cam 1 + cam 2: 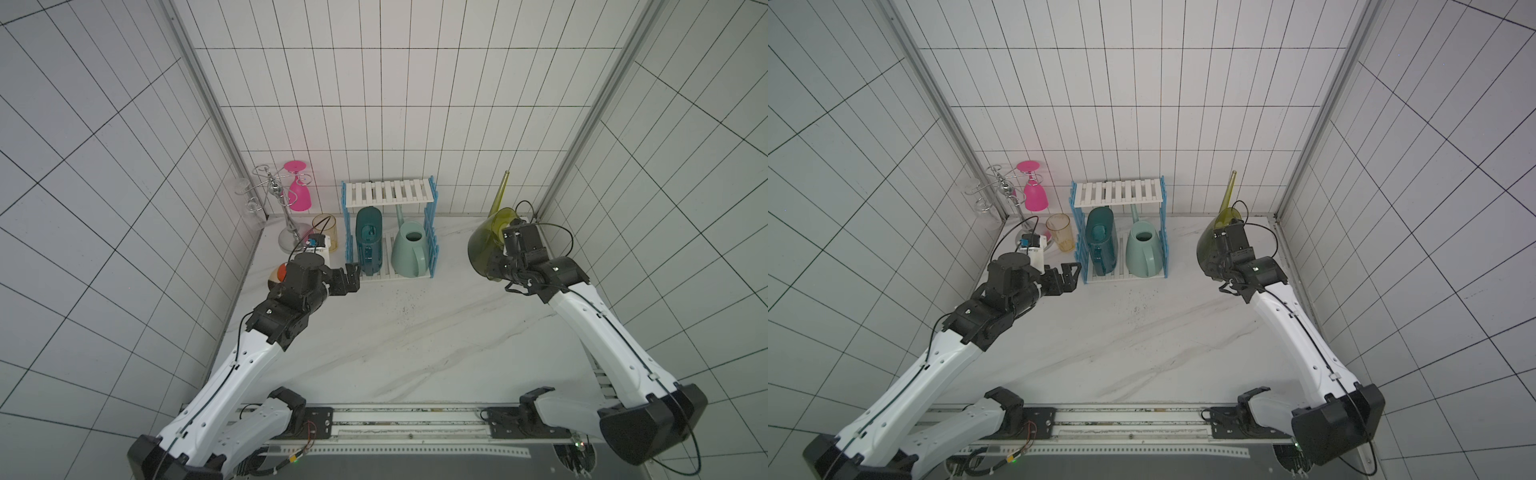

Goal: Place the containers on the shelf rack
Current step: 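Place the container on the shelf.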

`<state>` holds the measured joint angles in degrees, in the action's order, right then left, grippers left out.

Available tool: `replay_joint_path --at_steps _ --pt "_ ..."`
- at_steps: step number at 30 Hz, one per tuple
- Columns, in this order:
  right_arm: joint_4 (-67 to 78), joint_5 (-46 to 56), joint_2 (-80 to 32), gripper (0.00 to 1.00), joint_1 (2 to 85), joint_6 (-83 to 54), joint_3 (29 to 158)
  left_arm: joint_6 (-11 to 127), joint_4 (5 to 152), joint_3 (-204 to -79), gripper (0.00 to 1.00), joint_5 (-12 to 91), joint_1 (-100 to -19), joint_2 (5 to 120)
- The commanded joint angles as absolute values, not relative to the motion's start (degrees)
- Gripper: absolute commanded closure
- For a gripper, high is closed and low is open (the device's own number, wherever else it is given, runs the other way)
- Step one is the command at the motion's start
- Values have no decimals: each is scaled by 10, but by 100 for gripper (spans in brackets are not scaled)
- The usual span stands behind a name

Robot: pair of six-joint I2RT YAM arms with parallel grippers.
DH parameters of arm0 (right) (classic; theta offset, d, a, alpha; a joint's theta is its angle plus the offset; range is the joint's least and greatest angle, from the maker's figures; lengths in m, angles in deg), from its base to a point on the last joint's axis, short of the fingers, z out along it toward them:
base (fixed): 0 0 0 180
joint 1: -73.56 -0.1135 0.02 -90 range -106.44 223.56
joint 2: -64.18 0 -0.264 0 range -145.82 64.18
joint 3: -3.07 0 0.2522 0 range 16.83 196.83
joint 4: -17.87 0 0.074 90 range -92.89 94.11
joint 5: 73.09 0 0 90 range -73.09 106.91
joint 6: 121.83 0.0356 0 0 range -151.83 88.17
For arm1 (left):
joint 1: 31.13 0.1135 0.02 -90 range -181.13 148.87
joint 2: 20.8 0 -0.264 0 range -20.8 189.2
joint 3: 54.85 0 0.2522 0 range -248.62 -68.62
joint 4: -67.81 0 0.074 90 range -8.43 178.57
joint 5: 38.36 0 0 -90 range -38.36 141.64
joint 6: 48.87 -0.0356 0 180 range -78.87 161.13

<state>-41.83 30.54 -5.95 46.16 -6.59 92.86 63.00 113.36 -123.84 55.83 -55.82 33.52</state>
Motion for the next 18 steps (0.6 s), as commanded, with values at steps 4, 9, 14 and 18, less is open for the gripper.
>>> replay_joint_path --at_steps 4,9,14,18 --pt "-440 350 -47 100 377 -75 1036 640 1140 -1232 1 558 -548 309" --pt "-450 357 -67 100 327 -91 1108 646 1139 -1229 1 542 -542 314" --pt "-479 345 -146 100 317 -110 1222 655 1132 -1226 1 527 -542 315" --pt "-510 323 -244 100 315 -131 1349 657 1132 -1226 1 524 -542 311"
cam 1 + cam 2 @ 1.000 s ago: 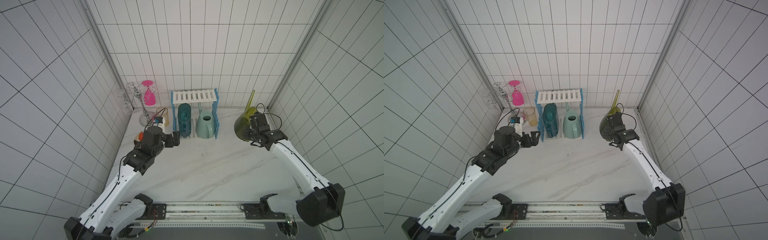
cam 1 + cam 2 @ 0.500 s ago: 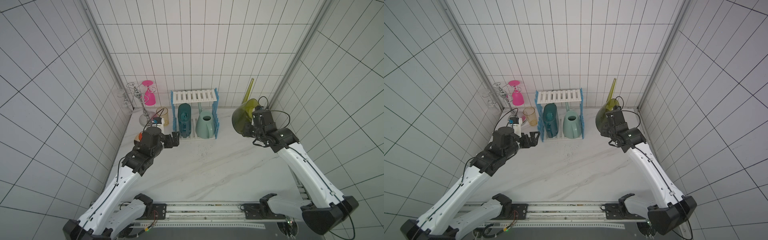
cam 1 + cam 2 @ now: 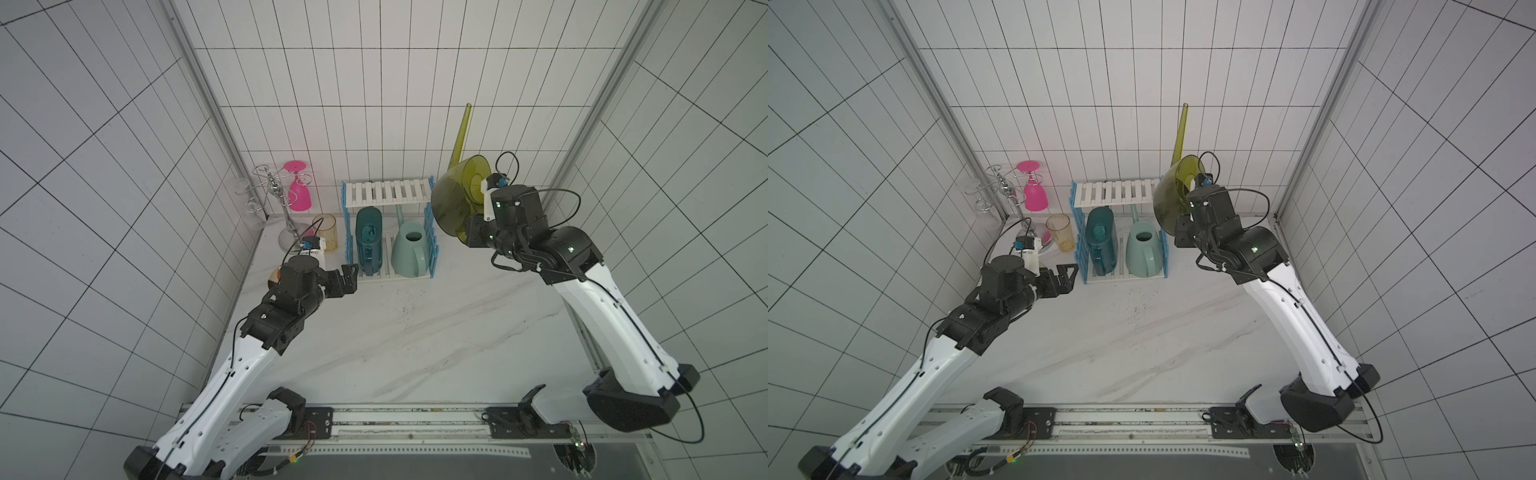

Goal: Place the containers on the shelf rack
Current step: 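Place the container on the shelf.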

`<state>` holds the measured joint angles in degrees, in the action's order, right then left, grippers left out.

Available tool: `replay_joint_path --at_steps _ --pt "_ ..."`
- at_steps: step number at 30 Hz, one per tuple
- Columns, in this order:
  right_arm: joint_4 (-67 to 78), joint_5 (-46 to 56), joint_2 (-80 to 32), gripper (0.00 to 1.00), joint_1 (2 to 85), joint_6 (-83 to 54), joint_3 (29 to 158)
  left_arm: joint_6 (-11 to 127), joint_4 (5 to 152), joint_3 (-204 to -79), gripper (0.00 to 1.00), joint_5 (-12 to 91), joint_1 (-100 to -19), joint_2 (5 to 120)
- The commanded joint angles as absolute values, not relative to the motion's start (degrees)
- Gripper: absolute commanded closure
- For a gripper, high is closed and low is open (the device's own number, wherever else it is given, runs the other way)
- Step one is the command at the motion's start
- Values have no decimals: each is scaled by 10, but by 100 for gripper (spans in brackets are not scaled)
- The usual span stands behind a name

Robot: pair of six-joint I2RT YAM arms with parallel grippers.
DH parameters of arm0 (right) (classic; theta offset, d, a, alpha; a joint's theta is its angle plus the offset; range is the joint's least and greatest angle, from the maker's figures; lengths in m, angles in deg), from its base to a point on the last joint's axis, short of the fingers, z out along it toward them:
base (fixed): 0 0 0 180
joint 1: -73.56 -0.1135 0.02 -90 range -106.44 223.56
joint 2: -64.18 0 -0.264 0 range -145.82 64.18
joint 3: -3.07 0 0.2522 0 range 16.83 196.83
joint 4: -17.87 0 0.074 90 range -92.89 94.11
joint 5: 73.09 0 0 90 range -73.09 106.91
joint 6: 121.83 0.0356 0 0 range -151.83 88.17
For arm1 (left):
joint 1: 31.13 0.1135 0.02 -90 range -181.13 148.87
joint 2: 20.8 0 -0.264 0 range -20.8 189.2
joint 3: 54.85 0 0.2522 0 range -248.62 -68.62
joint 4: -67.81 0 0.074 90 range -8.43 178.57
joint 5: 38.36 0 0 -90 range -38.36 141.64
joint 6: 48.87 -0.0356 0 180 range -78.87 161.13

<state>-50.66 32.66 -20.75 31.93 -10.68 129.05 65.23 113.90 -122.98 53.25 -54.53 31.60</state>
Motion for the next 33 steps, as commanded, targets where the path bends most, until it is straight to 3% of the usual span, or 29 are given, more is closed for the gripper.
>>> replay_joint_path --at_steps 1,12,20,33 --pt "-514 321 -264 100 315 -134 1373 657 1132 -1227 1 524 -542 311" --pt "-529 279 -428 100 330 -156 1590 657 1133 -1221 1 513 -541 302" --pt "-504 207 -485 100 365 -151 1614 659 1134 -1220 1 513 -541 296" --pt "-488 184 -558 100 382 -152 1689 660 1131 -1220 1 509 -540 304"
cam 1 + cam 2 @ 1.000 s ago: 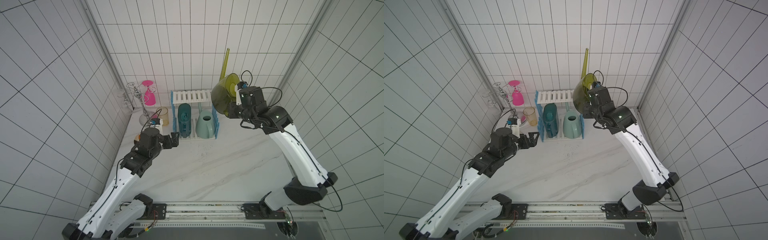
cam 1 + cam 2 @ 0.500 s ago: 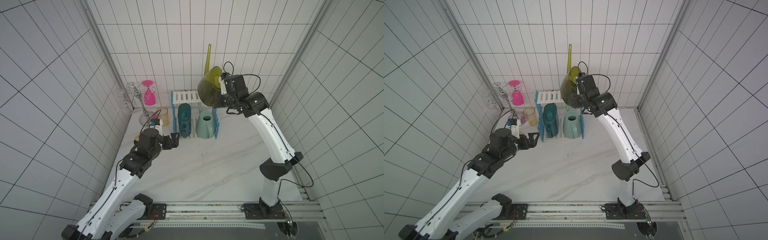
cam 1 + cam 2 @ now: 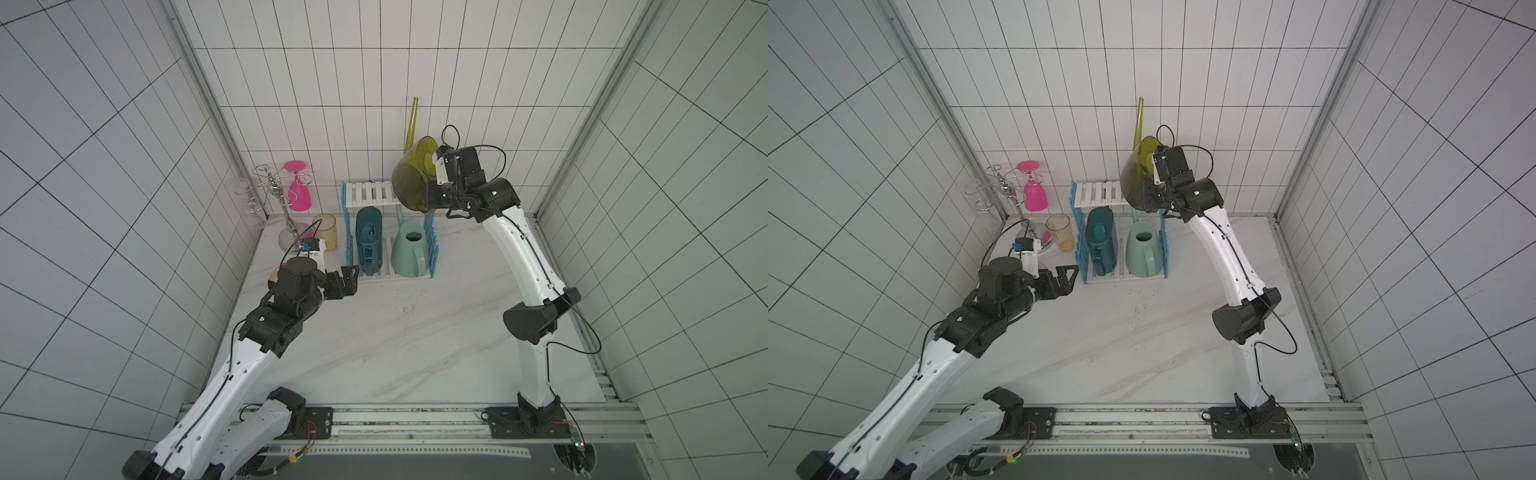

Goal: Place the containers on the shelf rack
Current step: 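Place the container on the shelf.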

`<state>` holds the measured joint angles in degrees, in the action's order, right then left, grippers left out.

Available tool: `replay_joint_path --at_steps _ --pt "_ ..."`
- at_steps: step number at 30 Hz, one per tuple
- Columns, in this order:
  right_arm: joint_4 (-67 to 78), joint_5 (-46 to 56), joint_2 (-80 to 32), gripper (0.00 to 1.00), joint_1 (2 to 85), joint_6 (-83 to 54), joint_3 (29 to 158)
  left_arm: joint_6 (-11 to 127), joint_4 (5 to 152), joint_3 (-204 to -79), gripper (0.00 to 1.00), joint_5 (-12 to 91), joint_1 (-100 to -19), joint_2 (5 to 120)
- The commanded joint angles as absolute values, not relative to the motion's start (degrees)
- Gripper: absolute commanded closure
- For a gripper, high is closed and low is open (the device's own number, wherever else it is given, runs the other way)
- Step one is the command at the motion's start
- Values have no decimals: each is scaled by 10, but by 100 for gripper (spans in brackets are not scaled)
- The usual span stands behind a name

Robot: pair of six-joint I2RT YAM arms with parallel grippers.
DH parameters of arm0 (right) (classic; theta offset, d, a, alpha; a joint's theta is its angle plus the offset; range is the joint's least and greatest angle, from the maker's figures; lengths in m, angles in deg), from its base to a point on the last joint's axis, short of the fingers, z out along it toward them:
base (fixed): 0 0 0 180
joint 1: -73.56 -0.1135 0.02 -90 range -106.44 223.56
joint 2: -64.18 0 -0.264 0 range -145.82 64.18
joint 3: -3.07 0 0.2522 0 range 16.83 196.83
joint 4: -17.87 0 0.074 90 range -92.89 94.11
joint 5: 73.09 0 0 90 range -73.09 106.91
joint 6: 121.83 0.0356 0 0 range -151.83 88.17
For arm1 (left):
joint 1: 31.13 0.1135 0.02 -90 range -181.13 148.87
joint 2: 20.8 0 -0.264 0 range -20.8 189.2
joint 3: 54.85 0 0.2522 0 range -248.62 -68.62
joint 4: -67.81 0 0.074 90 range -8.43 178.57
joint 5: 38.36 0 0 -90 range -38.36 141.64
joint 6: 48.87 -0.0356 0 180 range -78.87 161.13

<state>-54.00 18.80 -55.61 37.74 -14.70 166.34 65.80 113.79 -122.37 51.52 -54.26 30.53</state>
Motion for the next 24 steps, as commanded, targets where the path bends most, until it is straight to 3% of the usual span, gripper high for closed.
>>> replay_joint_path --at_steps 1,6,13,17,24 --pt "-486 187 -560 100 383 -152 1689 658 1131 -1220 1 510 -540 304" --pt "-478 192 -570 99 386 -150 1689 655 1131 -1219 1 510 -540 305" --pt "-467 189 -576 70 385 -143 1689 655 1129 -1218 1 507 -539 307" --pt "-467 191 -578 59 383 -144 1689 656 1128 -1218 1 505 -539 307" --pt "-469 196 -581 54 383 -146 1689 656 1124 -1214 1 503 -538 310"
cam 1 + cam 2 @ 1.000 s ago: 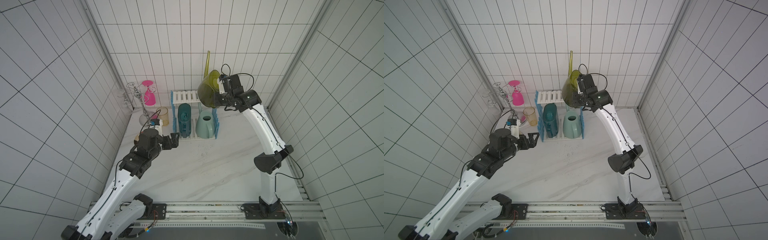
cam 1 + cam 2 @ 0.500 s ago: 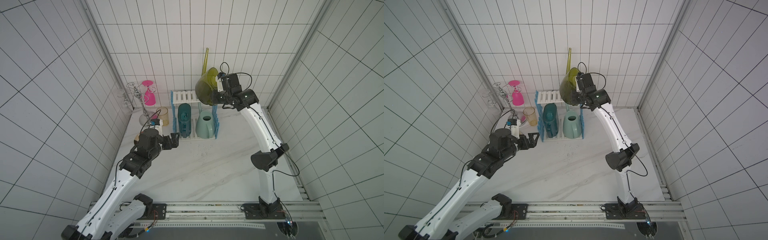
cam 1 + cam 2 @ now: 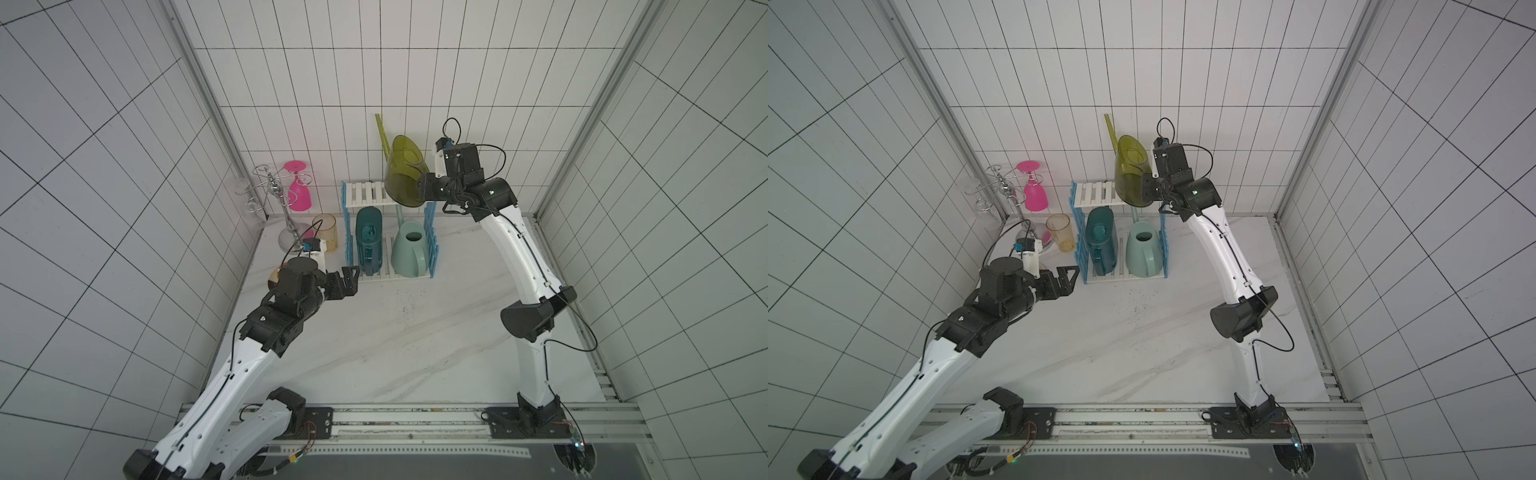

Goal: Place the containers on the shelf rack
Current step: 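Place the container on the shelf, then reset both arms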

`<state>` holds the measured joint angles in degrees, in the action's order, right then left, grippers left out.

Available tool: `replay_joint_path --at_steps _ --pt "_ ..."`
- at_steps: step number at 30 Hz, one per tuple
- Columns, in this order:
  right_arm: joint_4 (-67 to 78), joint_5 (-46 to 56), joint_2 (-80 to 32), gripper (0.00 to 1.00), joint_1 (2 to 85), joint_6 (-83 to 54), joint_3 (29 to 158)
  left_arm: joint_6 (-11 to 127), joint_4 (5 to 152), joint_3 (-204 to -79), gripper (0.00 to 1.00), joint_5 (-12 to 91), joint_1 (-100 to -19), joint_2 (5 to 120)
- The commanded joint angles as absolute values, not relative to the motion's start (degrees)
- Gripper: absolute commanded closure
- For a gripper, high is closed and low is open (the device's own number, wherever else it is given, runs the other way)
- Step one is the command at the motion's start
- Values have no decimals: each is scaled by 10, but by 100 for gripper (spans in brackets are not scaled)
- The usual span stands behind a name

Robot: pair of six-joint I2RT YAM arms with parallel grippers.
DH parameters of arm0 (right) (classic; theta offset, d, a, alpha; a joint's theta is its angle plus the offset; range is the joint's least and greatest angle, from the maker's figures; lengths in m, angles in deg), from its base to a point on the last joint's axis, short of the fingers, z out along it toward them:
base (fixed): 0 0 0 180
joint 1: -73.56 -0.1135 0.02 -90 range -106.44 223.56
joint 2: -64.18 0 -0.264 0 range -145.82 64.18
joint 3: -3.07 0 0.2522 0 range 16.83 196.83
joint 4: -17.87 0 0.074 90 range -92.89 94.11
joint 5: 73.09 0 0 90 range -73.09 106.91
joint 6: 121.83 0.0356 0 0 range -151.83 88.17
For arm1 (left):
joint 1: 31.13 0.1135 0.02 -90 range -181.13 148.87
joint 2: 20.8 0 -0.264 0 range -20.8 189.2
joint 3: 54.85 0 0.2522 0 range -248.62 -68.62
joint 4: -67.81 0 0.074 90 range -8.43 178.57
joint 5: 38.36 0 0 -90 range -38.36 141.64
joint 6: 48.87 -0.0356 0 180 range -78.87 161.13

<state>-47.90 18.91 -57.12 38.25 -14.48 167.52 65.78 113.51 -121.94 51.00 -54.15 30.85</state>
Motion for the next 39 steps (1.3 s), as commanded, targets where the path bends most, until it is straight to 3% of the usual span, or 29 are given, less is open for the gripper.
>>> replay_joint_path --at_steps 1,13,22,26,32,39 --pt "-469 196 -582 54 383 -146 1688 656 1123 -1214 1 501 -538 310" --pt "-474 207 -546 47 373 -154 1684 647 1122 -1212 1 510 -532 313" --pt "-457 238 -391 33 373 -181 1542 631 1110 -1217 1 562 -523 322" --pt "-427 279 -266 20 378 -197 1387 615 1089 -1204 1 604 -519 334" --pt "-297 378 -2 1 424 -183 1024 569 1035 -1155 1 676 -497 351" --pt "-201 424 185 1 549 -190 736 500 912 -1055 2 768 -473 366"
